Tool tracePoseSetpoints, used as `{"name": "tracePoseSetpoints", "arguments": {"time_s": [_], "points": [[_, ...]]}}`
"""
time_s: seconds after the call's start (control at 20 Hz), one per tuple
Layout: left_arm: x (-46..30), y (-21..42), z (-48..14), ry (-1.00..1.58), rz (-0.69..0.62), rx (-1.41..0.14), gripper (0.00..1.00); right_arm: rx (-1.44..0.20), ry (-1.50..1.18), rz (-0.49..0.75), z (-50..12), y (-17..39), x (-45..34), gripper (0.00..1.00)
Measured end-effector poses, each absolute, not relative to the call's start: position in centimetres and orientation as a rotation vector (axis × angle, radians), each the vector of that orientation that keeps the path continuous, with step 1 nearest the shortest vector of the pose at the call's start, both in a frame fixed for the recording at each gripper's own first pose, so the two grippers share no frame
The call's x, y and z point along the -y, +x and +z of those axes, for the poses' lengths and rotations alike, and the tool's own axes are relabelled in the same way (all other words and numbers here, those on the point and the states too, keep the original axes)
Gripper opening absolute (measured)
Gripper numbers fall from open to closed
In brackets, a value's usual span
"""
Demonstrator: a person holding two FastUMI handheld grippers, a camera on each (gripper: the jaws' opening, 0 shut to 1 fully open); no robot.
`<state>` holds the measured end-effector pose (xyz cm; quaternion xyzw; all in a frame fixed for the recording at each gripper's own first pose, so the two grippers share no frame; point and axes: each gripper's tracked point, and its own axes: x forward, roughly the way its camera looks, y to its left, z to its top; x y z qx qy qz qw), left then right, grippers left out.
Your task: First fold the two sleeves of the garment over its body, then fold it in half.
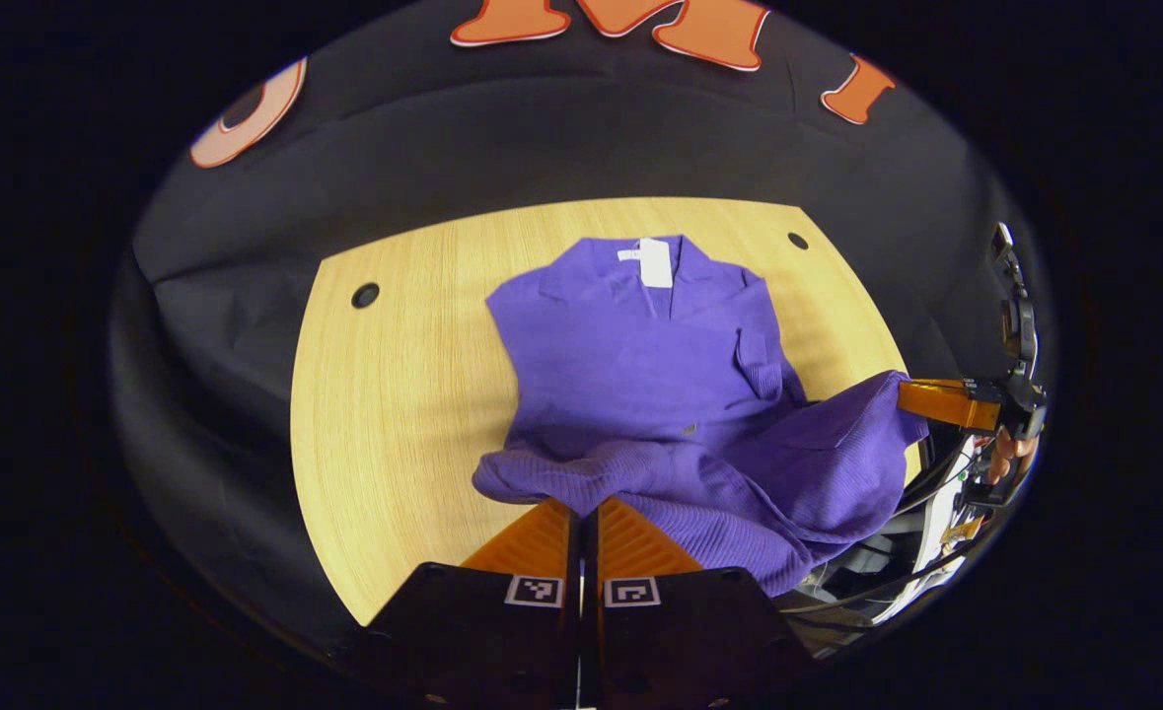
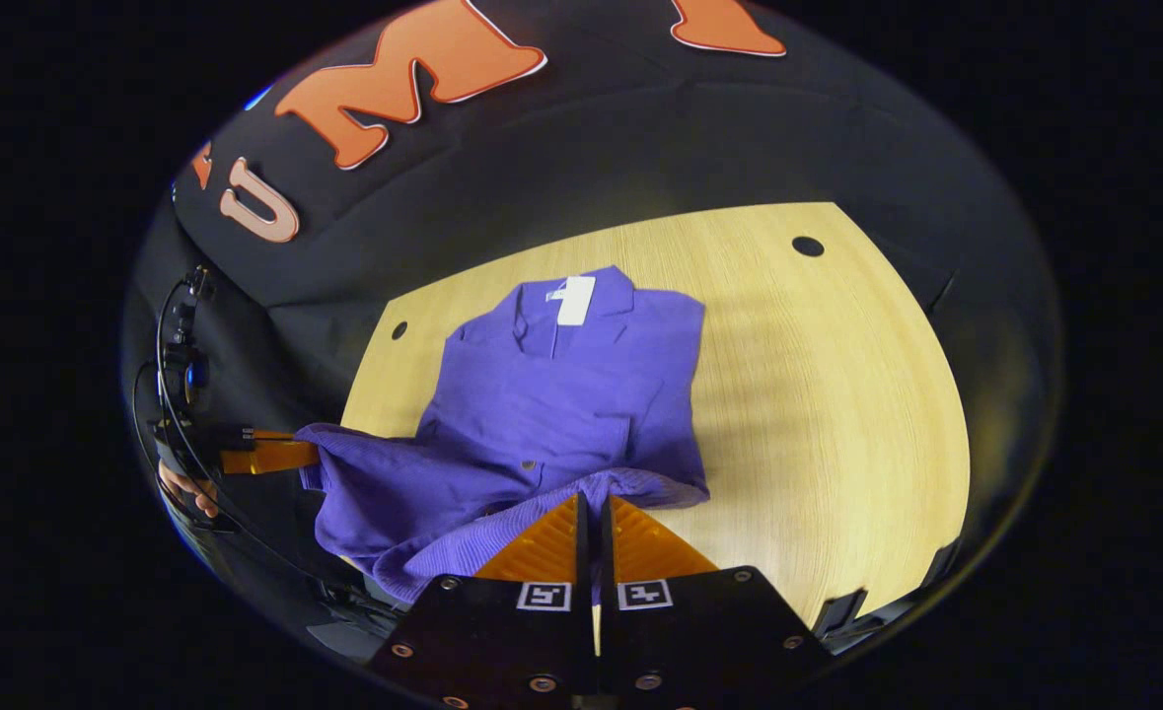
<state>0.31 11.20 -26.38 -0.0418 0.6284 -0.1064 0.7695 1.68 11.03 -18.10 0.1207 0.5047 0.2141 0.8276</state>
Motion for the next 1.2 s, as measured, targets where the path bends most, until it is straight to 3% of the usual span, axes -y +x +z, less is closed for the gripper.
{"name": "tracePoseSetpoints", "arguments": {"time_s": [0.3,0.6,1.2], "points": [[-10.6,7.3,-27.9,-0.095,-0.186,-1.283,0.01,-1.097,0.277,0.452,-19.0,9.4,-11.3,0.02],[-11.2,13.5,-32.3,-0.164,-0.051,-1.29,0.01,-1.19,0.316,0.443,-23.0,16.1,-12.1,0.02],[-13.0,20.0,-38.7,-0.191,0.065,-1.279,0.02,-1.279,0.461,0.397,-27.8,25.1,-14.1,0.02]]}}
